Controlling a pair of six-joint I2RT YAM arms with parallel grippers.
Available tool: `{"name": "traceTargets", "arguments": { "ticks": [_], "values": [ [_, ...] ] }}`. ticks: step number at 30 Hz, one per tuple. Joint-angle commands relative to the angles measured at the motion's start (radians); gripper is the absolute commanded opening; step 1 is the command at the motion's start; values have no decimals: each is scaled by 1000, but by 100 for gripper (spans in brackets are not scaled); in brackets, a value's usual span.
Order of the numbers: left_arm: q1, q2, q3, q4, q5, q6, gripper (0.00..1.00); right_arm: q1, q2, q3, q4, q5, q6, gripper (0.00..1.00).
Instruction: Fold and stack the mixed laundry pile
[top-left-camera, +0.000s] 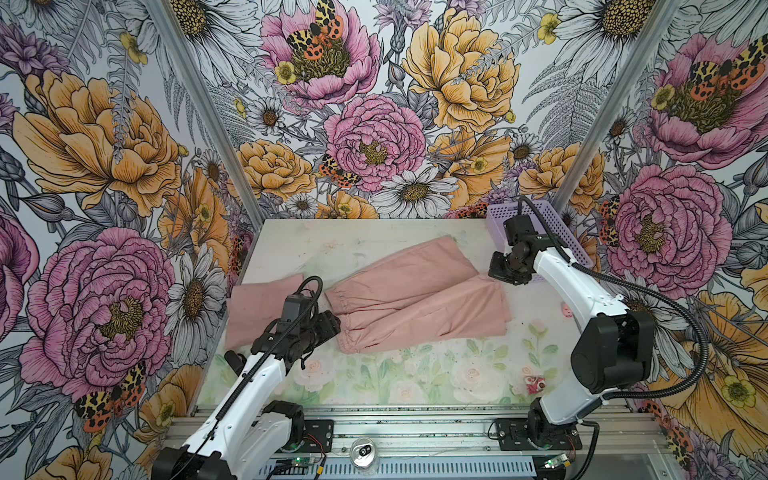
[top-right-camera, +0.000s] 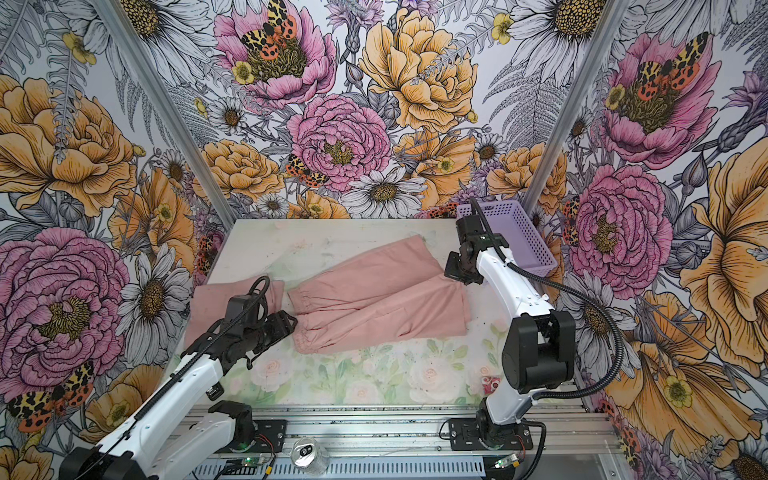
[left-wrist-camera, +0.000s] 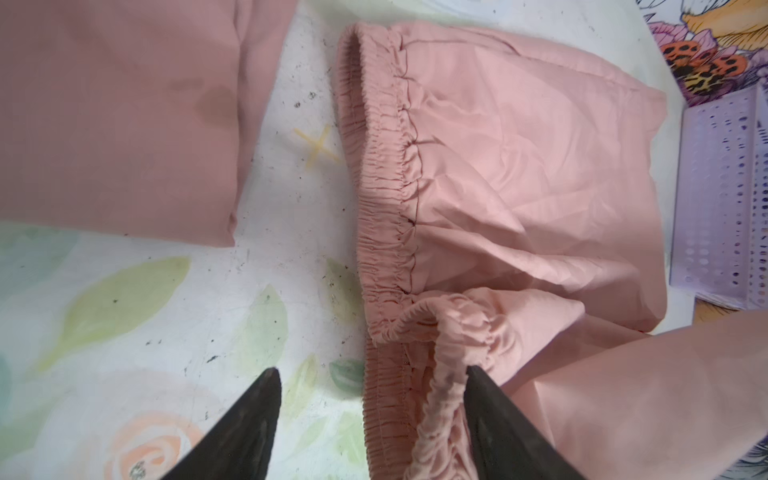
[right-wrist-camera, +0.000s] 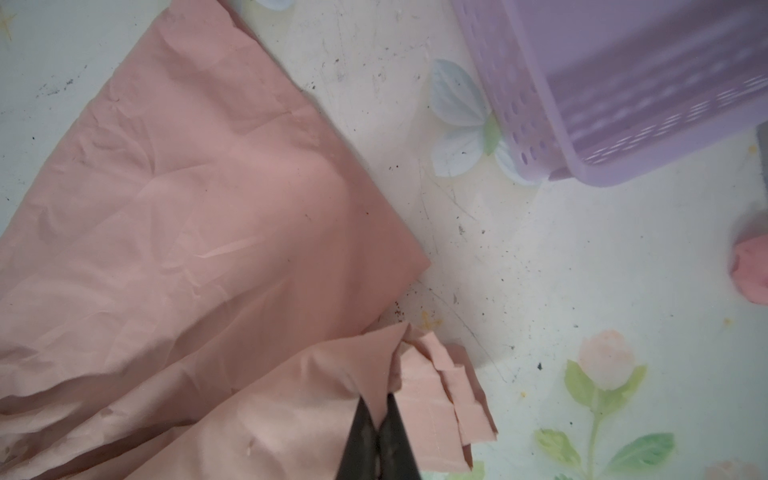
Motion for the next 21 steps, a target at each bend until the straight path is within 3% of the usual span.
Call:
{"name": "traceTargets", "arguments": {
  "ticks": [1, 7, 14, 21],
  "values": [
    [-16, -75, -18, 50, -20, -32, 68, -18, 18, 8, 35, -12, -14, 0],
    [-90, -137, -74, 70, 44, -33, 60, -37, 52, 18, 50, -40, -17, 0],
    [-210, -282, -168, 60, 27, -87, 60, -46, 121, 70, 54, -70, -23, 0],
    [-238, -325, -217, 81, 25, -64, 53, -49, 144, 96, 55, -74, -23, 0]
  ]
}}
